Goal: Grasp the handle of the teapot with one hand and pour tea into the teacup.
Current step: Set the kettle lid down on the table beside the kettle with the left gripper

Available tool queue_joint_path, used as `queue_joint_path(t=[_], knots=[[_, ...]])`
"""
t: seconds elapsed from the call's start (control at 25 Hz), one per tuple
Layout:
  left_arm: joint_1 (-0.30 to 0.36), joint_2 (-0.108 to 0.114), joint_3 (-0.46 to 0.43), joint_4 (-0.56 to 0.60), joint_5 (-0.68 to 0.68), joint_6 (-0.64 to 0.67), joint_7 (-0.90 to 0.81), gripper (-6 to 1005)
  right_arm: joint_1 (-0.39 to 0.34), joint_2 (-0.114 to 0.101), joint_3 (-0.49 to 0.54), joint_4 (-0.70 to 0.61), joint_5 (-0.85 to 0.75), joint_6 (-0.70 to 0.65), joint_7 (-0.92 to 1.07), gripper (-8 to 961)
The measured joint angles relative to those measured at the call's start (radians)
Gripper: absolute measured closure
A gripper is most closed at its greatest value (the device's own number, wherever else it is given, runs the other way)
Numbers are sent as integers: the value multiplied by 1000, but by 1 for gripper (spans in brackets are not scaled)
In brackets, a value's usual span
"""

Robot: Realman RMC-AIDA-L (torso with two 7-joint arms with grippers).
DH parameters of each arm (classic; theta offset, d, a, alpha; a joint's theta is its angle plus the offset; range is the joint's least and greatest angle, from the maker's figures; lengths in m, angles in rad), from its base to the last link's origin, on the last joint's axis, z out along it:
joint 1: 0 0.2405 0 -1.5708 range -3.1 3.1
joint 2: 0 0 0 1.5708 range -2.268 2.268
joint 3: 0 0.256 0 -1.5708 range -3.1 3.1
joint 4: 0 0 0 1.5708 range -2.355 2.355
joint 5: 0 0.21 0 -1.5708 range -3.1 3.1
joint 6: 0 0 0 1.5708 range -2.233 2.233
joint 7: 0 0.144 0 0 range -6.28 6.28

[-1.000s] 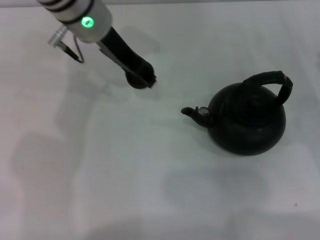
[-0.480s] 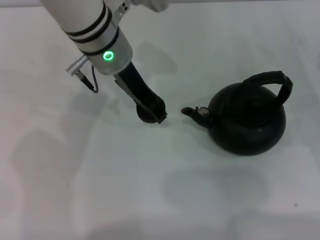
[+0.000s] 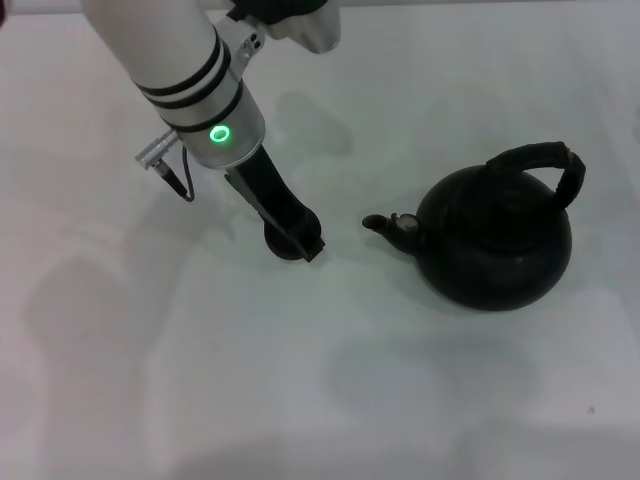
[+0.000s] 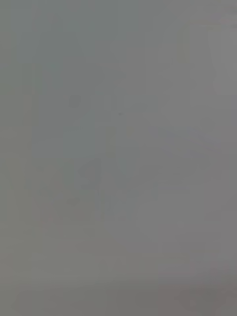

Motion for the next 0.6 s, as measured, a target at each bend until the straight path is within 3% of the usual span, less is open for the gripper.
queue_joint_path(t=[0.6], knots=[[15, -5, 51, -23, -54, 55, 6, 285, 4, 1, 1, 0, 1, 5, 0, 84]])
